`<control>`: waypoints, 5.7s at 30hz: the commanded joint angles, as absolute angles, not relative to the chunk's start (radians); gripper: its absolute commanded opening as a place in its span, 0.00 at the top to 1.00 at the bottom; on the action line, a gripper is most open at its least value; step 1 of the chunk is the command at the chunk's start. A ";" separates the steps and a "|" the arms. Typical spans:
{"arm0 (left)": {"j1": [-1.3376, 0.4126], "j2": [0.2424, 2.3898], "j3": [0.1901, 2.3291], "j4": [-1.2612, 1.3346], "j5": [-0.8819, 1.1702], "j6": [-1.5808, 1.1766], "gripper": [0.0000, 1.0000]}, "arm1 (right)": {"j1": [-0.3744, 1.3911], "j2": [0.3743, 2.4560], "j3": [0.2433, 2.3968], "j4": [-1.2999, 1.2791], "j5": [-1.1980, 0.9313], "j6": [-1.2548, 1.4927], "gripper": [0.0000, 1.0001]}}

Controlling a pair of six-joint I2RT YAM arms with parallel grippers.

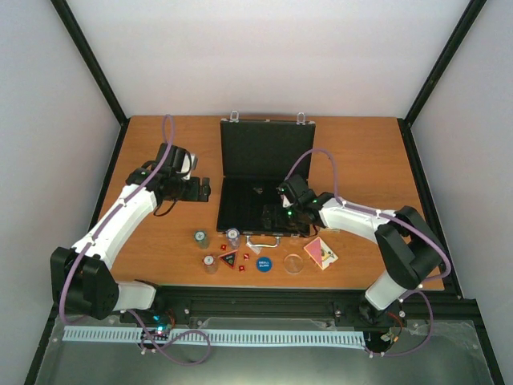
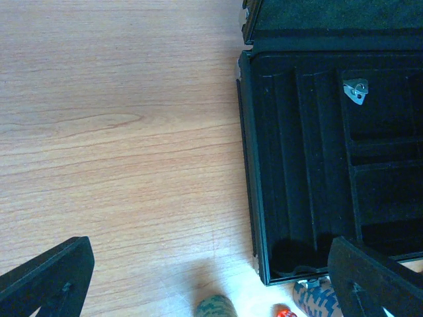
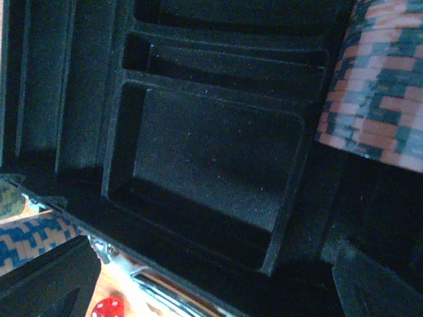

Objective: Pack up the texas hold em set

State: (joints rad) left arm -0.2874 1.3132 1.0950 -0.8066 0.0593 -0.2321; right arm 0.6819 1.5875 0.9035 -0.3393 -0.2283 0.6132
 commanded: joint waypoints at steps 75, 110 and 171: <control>-0.290 1.310 1.123 -0.795 0.072 -0.244 0.00 | 0.419 1.592 0.956 -0.809 0.248 0.505 0.00; -0.291 1.328 1.126 -0.796 0.058 -0.261 0.00 | 0.316 1.501 1.042 -0.841 0.095 0.389 0.40; -0.290 1.244 1.045 -0.699 -0.018 -0.363 0.00 | 0.741 2.075 1.689 -0.731 0.240 -0.636 0.21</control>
